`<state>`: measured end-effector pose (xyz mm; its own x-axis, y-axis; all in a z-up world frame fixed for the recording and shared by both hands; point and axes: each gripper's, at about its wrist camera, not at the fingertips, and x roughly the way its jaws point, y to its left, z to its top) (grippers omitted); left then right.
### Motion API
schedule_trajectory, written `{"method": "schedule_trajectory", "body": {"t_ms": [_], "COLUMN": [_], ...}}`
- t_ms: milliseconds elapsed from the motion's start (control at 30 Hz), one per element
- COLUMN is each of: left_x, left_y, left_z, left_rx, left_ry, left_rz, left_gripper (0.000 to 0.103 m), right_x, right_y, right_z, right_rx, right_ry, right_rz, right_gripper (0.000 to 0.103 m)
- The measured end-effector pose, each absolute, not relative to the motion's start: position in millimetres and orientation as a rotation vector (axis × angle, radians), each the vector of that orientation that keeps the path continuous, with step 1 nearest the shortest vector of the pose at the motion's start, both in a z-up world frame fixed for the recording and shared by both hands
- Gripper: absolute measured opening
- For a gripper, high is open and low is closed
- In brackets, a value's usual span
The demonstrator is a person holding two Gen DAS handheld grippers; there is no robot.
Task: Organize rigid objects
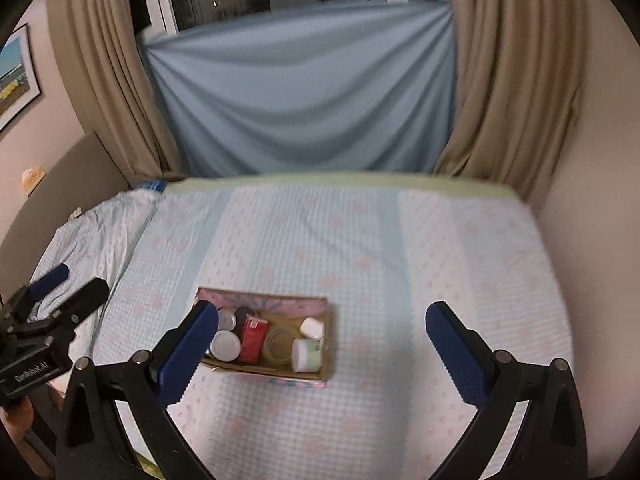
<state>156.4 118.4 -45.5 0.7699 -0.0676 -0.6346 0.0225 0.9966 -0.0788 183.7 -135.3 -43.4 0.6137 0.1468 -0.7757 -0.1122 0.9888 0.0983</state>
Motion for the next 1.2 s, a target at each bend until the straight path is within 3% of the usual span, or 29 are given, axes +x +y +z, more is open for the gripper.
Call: {"method": "schedule_trajectory", "body": {"t_ms": [133, 400, 1200], "left_x": [123, 83, 70], "left_y": [103, 90, 81], "left_z": [-25, -34, -25], "left_rx": [-0.035, -0.067, -0.038], "left_ry": [0.621, 0.583, 0.540], "left_rz": [-0.032, -0.042, -0.048], "left_gripper": [0.103, 0.103, 0.103], "right_x": [153, 111, 94], "right_y": [-149, -171, -183], "right_z": [-26, -17, -5], "right_rx": [0.019, 0.010, 0.037], "right_ry": [0.831, 0.736, 0.678], "right_rz": [0.115, 0.050, 0.026], "right_gripper": [0.103, 0.103, 0.103]}}
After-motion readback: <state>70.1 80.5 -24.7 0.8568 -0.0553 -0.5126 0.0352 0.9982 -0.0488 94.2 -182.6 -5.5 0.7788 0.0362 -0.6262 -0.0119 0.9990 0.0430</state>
